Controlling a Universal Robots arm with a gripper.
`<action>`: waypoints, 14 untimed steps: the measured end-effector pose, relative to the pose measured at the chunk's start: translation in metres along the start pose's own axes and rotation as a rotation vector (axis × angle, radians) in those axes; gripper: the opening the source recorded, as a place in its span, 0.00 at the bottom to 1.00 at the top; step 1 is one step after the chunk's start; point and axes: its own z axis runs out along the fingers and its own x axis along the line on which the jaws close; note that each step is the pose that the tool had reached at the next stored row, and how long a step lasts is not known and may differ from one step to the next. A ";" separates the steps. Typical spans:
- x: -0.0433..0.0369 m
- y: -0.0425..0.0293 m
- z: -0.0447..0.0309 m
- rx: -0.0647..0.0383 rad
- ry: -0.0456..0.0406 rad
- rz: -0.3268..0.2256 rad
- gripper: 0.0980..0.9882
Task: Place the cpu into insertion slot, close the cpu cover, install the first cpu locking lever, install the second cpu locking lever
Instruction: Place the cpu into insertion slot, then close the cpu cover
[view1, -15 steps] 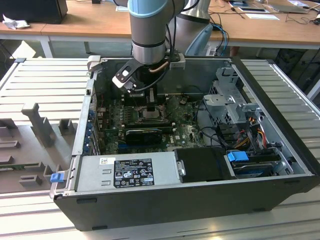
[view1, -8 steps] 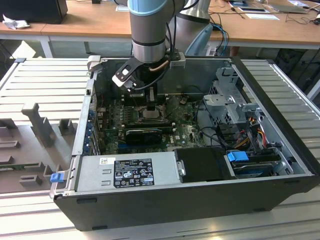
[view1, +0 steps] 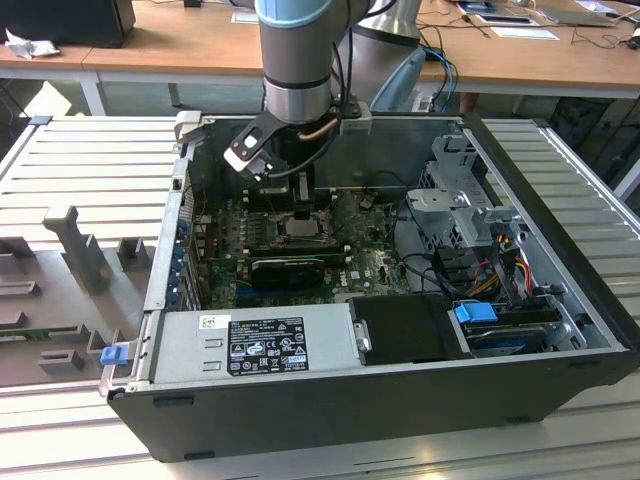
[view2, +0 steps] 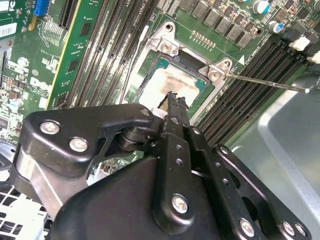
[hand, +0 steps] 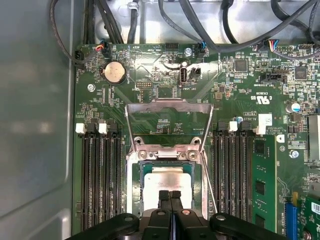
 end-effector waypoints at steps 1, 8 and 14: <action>0.0000 0.0000 -0.0004 0.000 0.0000 0.000 0.01; -0.0002 0.0015 -0.0038 0.001 0.0005 0.000 0.01; -0.0006 0.0037 -0.0042 0.004 0.0004 0.000 0.01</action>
